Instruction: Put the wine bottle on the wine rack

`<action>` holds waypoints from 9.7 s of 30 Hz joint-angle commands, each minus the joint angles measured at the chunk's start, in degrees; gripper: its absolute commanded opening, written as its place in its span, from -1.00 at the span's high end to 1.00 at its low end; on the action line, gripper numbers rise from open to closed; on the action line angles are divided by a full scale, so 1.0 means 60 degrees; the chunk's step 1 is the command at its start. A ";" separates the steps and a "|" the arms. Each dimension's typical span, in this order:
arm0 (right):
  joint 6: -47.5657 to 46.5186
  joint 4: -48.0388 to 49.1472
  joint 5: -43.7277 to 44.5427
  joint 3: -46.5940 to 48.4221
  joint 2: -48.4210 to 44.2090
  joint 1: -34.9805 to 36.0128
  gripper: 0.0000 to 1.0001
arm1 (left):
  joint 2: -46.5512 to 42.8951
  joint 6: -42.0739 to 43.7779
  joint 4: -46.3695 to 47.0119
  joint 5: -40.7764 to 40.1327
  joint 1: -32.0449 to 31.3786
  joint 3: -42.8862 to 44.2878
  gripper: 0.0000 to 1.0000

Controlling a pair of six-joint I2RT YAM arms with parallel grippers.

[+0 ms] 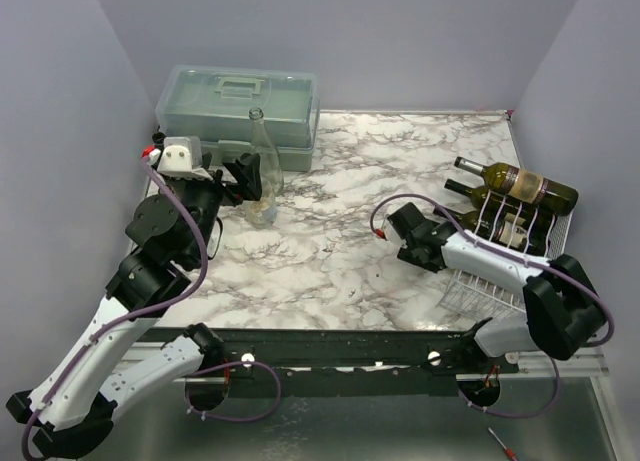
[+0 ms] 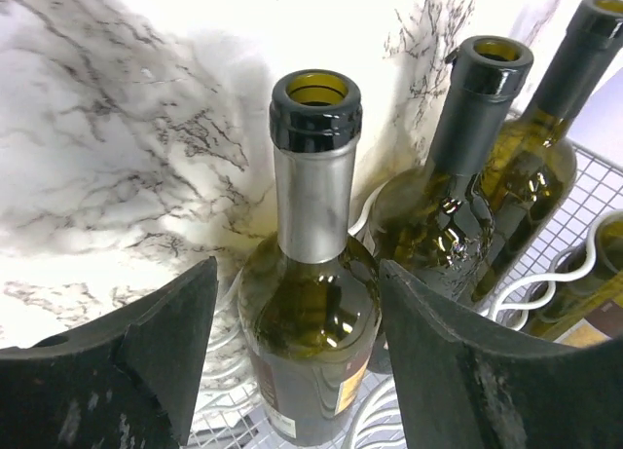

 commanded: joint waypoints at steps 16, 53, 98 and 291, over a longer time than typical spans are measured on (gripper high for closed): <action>0.0843 0.0568 -0.1252 0.0557 -0.1631 0.1675 -1.00 | 0.0778 0.0698 0.0207 -0.0807 0.0137 -0.0126 -0.97; 0.7376 0.3289 -0.4324 0.2538 -0.1937 0.1709 -1.00 | 0.5778 -0.1105 -0.4181 -0.2929 0.4765 0.4731 -0.97; 0.7578 0.2889 -0.4366 0.1988 -0.3260 0.1717 -1.00 | 0.9533 -0.0770 -0.3727 -0.1167 0.7383 0.5852 0.56; 0.4380 -0.2426 -0.4654 0.8290 0.0871 0.1717 0.99 | 0.2272 0.1330 0.1268 -0.2289 -0.1699 0.1059 -0.98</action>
